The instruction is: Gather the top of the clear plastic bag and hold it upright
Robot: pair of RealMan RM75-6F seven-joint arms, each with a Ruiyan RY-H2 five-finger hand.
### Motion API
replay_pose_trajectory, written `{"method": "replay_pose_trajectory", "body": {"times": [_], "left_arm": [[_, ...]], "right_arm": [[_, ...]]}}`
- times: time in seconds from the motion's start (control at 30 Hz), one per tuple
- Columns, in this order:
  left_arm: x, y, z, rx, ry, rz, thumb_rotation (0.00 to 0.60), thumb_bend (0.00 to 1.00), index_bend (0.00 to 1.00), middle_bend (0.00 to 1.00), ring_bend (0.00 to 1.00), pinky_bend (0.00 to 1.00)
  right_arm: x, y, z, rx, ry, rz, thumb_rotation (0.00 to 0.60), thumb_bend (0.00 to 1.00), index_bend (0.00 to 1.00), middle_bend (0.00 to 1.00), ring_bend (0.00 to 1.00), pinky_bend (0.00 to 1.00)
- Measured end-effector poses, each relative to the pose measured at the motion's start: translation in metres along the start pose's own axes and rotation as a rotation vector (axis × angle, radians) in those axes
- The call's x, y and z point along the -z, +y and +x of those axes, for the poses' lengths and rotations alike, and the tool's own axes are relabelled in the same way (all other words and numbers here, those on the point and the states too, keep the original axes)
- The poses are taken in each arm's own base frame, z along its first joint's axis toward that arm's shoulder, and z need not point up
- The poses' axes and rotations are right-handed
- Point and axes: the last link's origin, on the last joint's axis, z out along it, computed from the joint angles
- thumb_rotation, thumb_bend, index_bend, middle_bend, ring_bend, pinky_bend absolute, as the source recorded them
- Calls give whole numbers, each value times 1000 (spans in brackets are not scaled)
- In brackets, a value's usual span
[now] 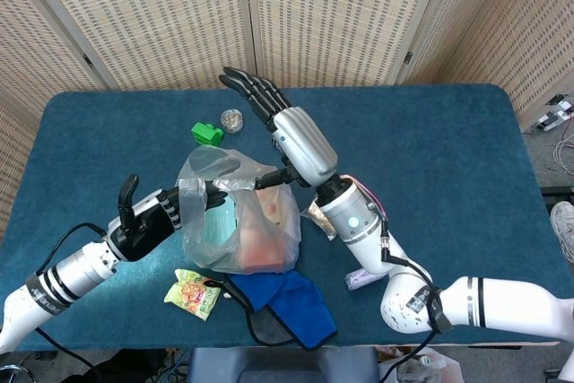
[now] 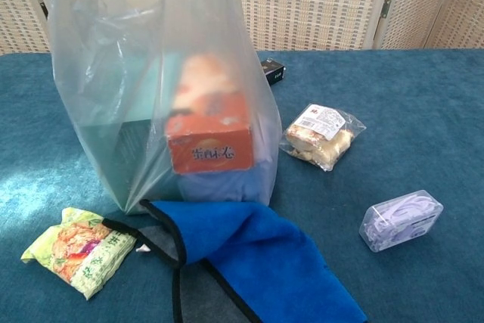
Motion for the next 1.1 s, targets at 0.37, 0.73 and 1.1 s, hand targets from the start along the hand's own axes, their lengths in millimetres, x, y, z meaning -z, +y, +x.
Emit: {"method": "replay_pose_trajectory", "body": {"times": [0.37, 0.73, 1.1], "left_arm": [[-7, -5, -8, 52, -64, 47, 0, 0, 230, 104, 94, 0], [-15, -6, -6, 49, -49, 55, 0, 0, 213, 109, 92, 0], [-20, -6, -6, 49, -30, 46, 0, 0, 207, 109, 89, 0]], "right_arm": [[-8, -9, -10, -7, -10, 14, 600, 0, 0, 0, 0, 0], [-13, -13, -17, -13, -17, 11, 600, 0, 0, 0, 0, 0], [-14, -13, -23, -7, -31, 6, 600, 0, 0, 0, 0, 0]]}}
